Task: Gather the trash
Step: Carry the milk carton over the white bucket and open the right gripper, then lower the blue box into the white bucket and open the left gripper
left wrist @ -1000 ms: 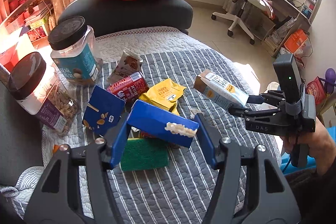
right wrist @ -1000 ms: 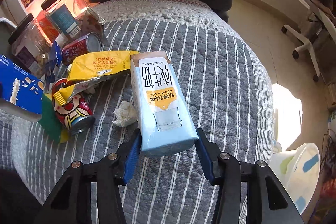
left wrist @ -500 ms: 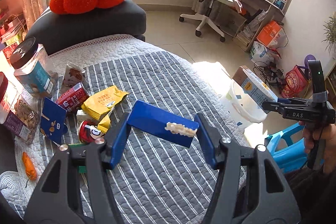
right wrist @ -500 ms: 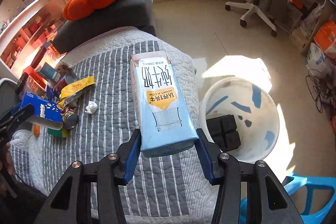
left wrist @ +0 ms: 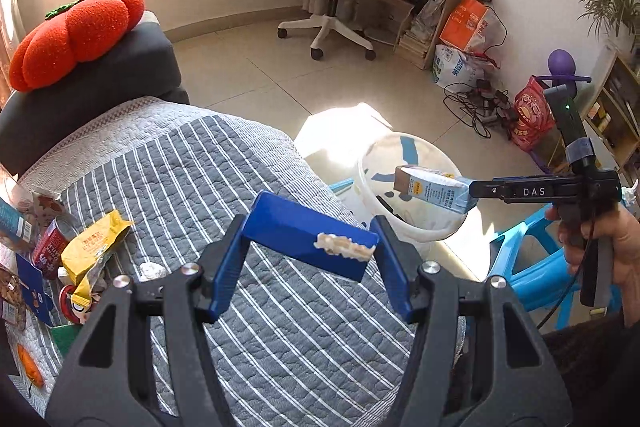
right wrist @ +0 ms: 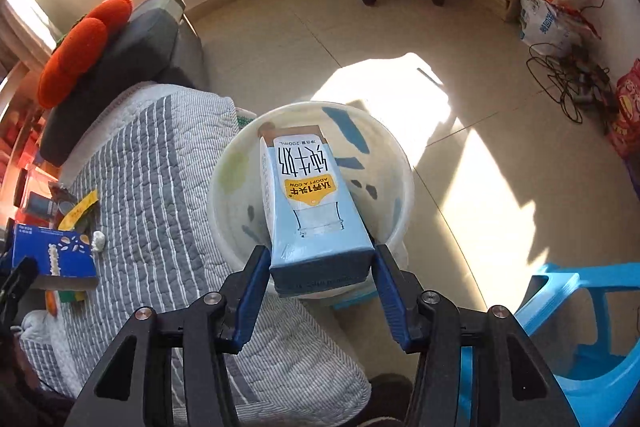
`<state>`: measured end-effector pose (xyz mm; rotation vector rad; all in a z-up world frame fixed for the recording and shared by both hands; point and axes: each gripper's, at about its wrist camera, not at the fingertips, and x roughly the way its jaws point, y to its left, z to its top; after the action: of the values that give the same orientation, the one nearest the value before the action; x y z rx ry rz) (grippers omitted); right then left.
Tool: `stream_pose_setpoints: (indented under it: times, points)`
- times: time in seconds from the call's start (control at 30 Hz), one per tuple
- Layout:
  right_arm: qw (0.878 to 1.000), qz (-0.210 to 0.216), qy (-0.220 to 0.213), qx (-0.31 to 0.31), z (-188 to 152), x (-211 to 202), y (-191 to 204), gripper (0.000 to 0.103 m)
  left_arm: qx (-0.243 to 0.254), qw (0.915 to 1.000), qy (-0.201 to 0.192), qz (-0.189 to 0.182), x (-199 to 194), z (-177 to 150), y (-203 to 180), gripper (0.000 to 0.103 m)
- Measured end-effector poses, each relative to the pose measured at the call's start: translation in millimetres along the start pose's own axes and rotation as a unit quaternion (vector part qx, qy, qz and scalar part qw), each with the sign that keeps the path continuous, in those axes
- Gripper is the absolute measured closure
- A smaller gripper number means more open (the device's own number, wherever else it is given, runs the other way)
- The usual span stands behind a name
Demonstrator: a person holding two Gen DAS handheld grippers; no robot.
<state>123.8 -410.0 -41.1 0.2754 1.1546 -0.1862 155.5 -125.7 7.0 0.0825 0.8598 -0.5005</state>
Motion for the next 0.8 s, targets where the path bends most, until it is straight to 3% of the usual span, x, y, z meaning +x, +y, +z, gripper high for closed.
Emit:
stream_pose_setpoints:
  times: [0.4,0.67,0.7,0.73,0.8]
  points:
    - [0.999,-0.031,-0.014,0.014,-17.1,-32.7,-28.2,0.035,0.041,0.9981,0.002,-0.046,53.3,31.5,-66.7,0.040]
    - [0.997,-0.060,-0.017,0.037,-22.7,-42.4,-49.7,0.034,0.045,0.9978,-0.005,-0.048,77.9,43.9,-82.5,0.040]
    - [0.997,-0.063,-0.018,0.040,-22.7,-42.9,-51.4,0.034,0.049,0.9971,-0.012,-0.057,80.1,44.7,-84.1,0.036]
    - [0.997,-0.067,-0.019,0.042,-22.3,-43.3,-52.2,0.033,0.055,0.9964,-0.013,-0.064,82.2,44.1,-84.2,0.025]
    - [0.996,-0.077,-0.019,0.040,-21.7,-42.6,-52.3,0.032,0.061,0.9972,-0.005,-0.043,87.4,42.3,-83.4,0.019]
